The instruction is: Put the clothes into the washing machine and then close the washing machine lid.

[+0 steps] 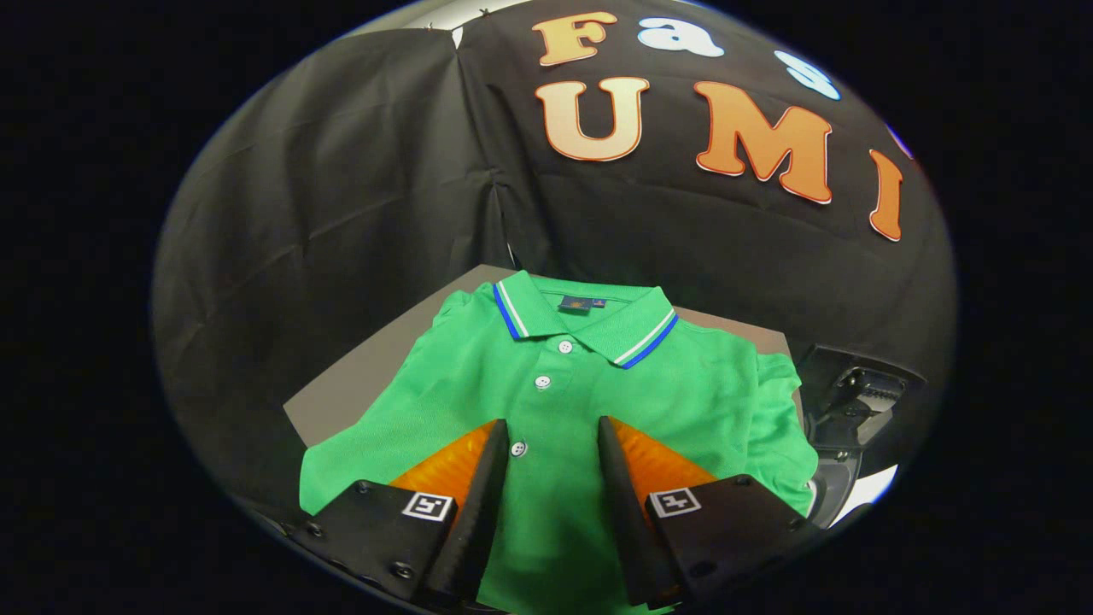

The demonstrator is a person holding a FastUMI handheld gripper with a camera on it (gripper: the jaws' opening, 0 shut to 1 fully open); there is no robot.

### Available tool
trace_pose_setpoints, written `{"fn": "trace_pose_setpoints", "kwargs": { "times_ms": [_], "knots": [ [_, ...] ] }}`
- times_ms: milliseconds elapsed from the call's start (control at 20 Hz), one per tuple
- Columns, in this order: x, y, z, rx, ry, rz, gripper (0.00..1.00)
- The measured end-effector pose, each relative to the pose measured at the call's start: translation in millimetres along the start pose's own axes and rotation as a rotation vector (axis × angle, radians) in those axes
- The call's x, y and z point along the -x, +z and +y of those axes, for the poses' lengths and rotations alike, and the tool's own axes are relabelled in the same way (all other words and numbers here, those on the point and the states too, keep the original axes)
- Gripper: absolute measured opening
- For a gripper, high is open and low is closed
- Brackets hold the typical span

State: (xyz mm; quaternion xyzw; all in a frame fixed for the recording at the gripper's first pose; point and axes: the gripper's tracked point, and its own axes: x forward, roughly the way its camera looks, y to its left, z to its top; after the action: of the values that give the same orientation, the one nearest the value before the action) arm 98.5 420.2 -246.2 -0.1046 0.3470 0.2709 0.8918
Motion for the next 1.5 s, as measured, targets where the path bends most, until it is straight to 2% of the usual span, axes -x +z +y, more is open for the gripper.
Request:
{"fn": "trace_pose_setpoints", "kwargs": {
  "times_ms": [50,200,250,400,450,650,950,1100,1300,1500],
  "knots": [
    [-0.6,-1.4,1.6,0.000,0.007,0.006,0.69],
    [0.2,0.5,1.3,0.008,0.014,0.000,0.56],
    [-0.6,0.9,1.8,0.007,0.025,0.001,0.57],
    [-1.5,2.3,2.9,-0.002,0.054,-0.023,0.27],
    [-2.0,4.1,2.6,-0.010,0.061,-0.040,0.27],
    [0.7,4.7,4.2,-0.016,0.087,-0.088,0.08],
    [25.2,29.9,5.4,-0.075,0.135,-0.274,0.08],
    [46.8,48.8,9.6,-0.031,0.148,-0.355,0.08],
    [87.2,45.4,16.1,-0.027,0.184,-0.417,0.08],
    [114.4,62.6,6.0,-0.066,0.208,-0.484,0.08]
  ]
}}
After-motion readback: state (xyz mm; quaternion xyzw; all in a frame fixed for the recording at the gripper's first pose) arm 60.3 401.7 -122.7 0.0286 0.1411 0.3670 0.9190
